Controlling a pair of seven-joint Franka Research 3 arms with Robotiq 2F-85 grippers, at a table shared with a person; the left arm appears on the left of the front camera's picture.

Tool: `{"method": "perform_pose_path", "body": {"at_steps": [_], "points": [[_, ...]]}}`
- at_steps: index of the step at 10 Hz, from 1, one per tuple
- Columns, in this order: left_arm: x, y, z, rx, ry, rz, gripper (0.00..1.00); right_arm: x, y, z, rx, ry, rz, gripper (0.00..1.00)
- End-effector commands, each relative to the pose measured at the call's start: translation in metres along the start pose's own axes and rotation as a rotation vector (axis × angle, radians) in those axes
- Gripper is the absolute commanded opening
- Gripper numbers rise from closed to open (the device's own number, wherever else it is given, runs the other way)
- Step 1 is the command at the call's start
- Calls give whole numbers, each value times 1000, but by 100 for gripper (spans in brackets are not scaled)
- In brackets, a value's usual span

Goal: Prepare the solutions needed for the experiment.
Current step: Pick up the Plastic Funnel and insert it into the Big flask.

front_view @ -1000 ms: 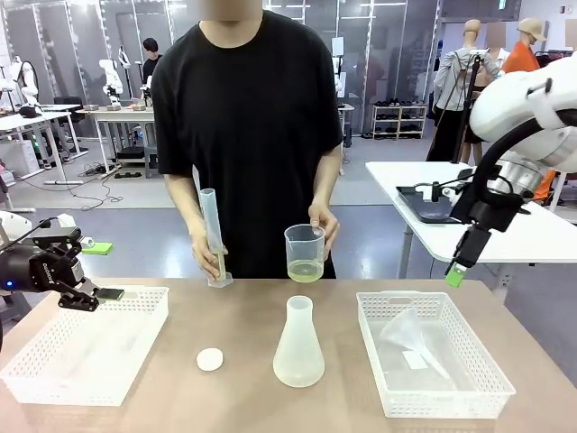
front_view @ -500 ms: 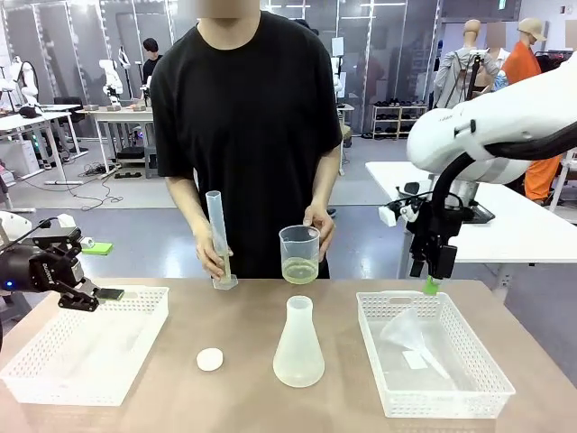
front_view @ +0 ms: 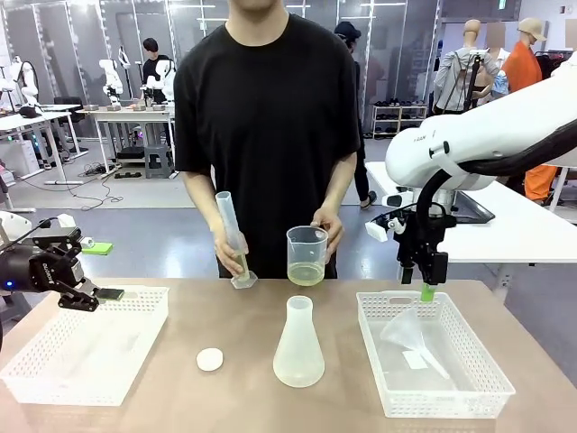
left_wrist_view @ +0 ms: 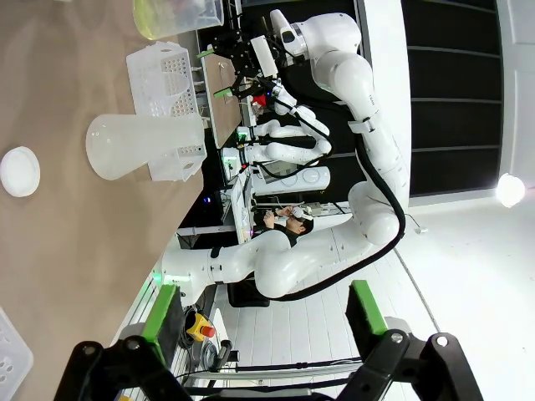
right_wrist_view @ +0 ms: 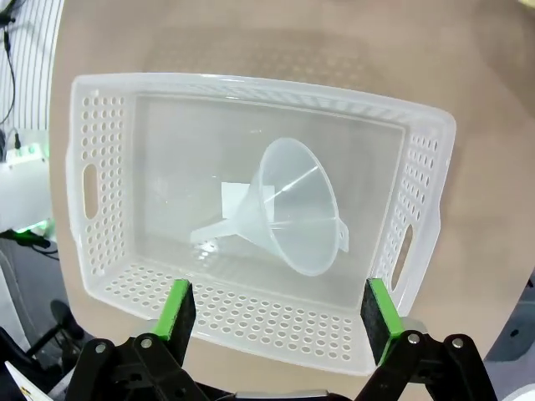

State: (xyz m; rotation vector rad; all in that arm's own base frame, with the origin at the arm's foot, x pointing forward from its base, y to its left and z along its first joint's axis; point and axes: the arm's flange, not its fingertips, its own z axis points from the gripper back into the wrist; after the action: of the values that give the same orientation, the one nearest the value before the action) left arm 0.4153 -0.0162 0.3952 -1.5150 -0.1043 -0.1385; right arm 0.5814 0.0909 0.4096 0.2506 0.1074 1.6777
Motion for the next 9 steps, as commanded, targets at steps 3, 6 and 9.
{"method": "perform_pose_path", "body": {"at_steps": [3, 6, 9], "points": [[0, -2, 0, -1, 0, 6, 100, 10, -8, -9, 34, 30, 88, 100], [0, -2, 0, -1, 0, 6, 100, 15, -9, -26, 58, 53, 165, 100], [0, -2, 0, -1, 0, 6, 100, 19, -12, -41, 134, 127, 254, 100]]}}
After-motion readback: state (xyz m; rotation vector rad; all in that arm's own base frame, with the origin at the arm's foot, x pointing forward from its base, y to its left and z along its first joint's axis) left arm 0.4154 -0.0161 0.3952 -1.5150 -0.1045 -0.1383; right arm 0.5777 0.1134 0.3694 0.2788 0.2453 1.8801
